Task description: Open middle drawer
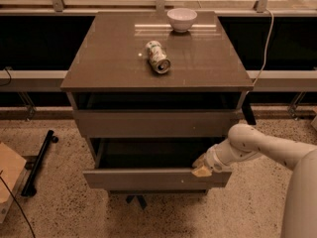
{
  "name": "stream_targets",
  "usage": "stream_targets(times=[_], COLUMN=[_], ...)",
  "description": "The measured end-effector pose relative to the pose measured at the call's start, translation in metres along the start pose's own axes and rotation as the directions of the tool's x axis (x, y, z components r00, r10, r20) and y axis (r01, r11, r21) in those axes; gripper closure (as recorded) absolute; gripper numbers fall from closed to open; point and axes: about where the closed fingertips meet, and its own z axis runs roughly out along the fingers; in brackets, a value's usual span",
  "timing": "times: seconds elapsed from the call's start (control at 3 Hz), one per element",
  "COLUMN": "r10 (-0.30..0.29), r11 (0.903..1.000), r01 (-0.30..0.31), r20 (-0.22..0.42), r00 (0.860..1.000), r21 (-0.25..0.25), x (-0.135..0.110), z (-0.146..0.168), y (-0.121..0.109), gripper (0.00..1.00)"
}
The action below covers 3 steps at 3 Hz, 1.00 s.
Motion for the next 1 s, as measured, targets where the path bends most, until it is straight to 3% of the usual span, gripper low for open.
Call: stream_targets(times=[0.33, 0.67, 1.0], r10=[-0.001, -0.039, -0.07], r11=[1.0, 0.9992, 0.9974], r01=[0.001, 0.04, 0.071], r20=[-0.001, -0.07, -0.125], r00=[1.0, 0.997, 0.99], r21=[-0.004, 0.003, 0.006], x=[0.0, 0.001, 0.004], z=[0.002, 0.007, 0.011], y=[0.001, 0.007, 0.012], gripper=[0.39, 0.08, 0.0])
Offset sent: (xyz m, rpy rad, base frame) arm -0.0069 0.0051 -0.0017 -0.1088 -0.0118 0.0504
